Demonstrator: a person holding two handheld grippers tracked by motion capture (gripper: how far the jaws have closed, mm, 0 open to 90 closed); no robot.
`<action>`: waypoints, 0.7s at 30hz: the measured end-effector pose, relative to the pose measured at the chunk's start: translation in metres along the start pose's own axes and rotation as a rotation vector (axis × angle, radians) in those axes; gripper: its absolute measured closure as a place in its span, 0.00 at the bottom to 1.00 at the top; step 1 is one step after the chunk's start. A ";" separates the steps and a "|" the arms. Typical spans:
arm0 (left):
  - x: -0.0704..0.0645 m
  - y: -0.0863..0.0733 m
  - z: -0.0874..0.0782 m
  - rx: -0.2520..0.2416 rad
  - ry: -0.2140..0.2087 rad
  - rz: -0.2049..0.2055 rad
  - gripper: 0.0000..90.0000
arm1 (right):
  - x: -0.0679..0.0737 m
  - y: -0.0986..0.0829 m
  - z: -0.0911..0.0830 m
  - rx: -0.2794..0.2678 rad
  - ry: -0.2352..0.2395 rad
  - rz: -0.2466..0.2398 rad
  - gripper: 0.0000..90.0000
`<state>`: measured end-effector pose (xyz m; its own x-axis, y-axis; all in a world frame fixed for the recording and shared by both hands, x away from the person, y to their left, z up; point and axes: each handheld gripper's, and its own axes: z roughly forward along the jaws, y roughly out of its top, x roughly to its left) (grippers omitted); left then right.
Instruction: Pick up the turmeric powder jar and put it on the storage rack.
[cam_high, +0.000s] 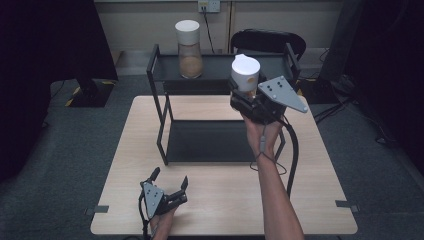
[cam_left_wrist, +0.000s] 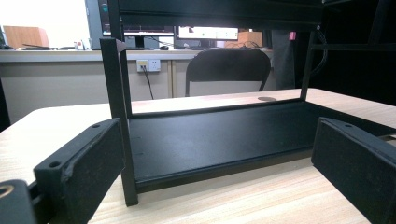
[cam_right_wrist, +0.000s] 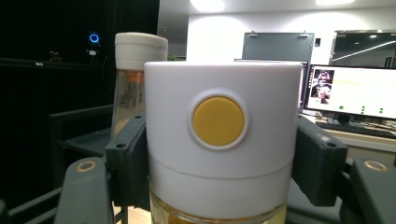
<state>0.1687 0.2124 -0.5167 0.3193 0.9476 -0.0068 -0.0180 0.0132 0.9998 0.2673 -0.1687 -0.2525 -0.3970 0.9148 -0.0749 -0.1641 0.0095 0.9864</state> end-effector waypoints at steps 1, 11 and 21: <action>0.000 0.000 0.000 0.000 0.000 0.000 0.02 | 0.000 0.002 0.002 -0.002 -0.002 -0.003 0.33; 0.000 0.000 0.000 0.000 -0.001 0.000 0.02 | -0.005 0.014 0.024 0.003 -0.010 0.030 0.33; 0.000 0.000 0.000 0.000 -0.001 0.000 0.02 | -0.010 0.029 0.047 0.006 -0.026 0.027 0.33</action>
<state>0.1687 0.2125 -0.5167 0.3200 0.9474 -0.0070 -0.0181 0.0135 0.9997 0.3090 -0.1582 -0.2166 -0.3772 0.9251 -0.0446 -0.1483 -0.0128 0.9889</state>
